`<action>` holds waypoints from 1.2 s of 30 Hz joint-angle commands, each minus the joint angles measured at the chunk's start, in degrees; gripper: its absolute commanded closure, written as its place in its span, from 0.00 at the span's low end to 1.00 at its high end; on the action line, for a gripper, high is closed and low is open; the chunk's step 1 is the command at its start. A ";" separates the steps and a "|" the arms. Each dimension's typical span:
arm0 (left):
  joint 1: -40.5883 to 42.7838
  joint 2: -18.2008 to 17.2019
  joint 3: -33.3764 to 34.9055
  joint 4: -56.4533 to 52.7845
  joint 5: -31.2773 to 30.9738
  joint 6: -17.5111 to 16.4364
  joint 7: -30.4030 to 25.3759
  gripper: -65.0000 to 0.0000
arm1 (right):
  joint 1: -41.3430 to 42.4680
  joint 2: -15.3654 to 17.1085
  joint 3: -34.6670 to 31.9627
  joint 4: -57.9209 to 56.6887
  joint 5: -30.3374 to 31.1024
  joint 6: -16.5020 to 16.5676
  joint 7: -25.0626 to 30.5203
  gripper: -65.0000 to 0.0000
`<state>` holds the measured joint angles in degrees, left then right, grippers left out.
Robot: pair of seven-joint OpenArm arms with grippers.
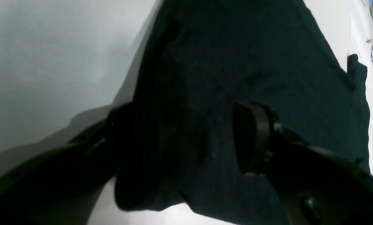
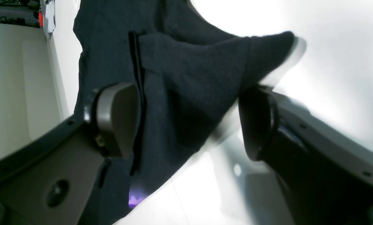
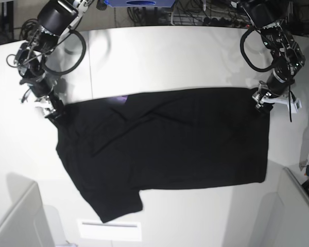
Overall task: Fold the T-shirt properly
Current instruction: 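Lift and pull the shirt by its shoulders to straighten it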
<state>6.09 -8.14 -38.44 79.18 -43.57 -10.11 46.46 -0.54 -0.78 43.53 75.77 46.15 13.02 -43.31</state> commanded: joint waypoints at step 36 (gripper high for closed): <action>17.96 -10.98 0.15 12.82 3.97 2.68 19.78 1.00 | -26.85 -4.10 0.74 23.88 -2.06 3.03 3.27 1.00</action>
<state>23.59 -18.39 -38.09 91.81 -41.04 -7.92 64.77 -27.22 -5.54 43.99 98.63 43.29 15.77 -41.34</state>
